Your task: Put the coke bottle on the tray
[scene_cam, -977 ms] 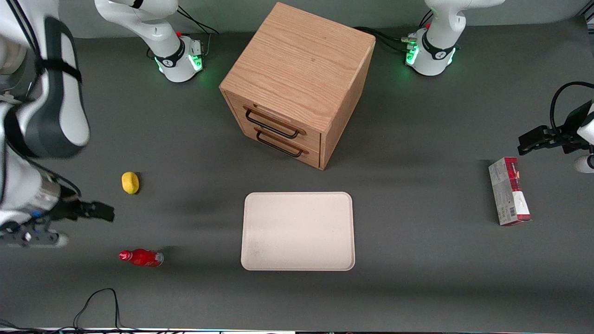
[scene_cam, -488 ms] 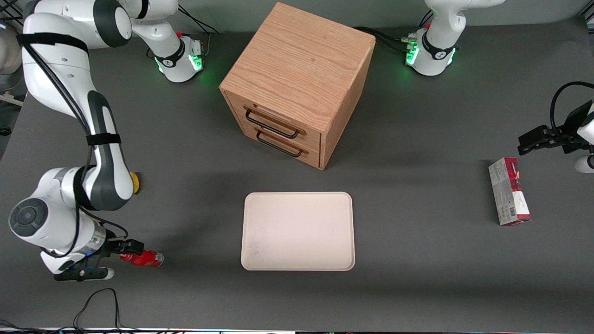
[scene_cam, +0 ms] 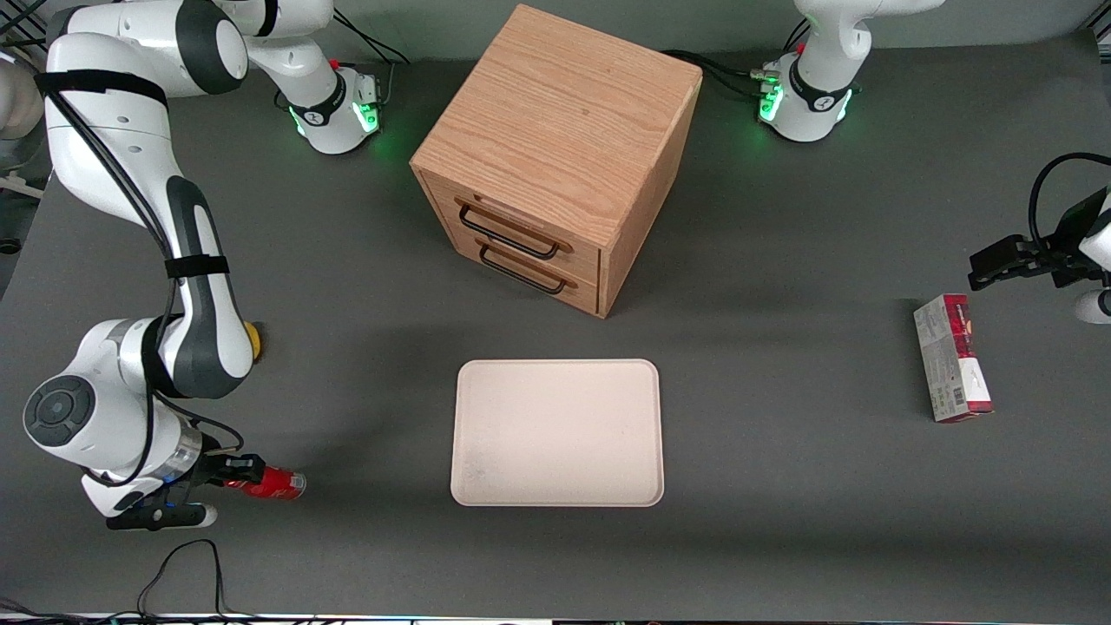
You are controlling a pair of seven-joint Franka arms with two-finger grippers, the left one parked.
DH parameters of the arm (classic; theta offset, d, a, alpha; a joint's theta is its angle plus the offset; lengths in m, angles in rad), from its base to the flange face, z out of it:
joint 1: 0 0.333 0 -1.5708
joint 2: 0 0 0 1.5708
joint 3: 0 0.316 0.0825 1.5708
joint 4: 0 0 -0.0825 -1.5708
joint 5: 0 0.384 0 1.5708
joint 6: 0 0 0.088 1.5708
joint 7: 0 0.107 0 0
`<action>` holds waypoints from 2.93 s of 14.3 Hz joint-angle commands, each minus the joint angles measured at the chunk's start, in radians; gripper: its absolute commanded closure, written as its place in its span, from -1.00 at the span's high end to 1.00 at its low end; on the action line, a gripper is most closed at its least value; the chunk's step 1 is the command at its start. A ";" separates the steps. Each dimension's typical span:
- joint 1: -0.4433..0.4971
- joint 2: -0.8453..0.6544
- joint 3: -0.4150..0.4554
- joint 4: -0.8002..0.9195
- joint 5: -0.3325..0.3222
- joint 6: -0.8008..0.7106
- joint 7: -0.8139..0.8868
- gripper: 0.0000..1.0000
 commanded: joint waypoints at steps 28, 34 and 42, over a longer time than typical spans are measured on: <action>0.211 0.058 0.427 0.181 -0.475 -0.060 1.071 -1.00; 0.211 0.099 0.427 0.144 -0.526 0.006 1.052 -1.00; 0.209 0.090 0.424 0.150 -0.530 0.012 1.048 1.00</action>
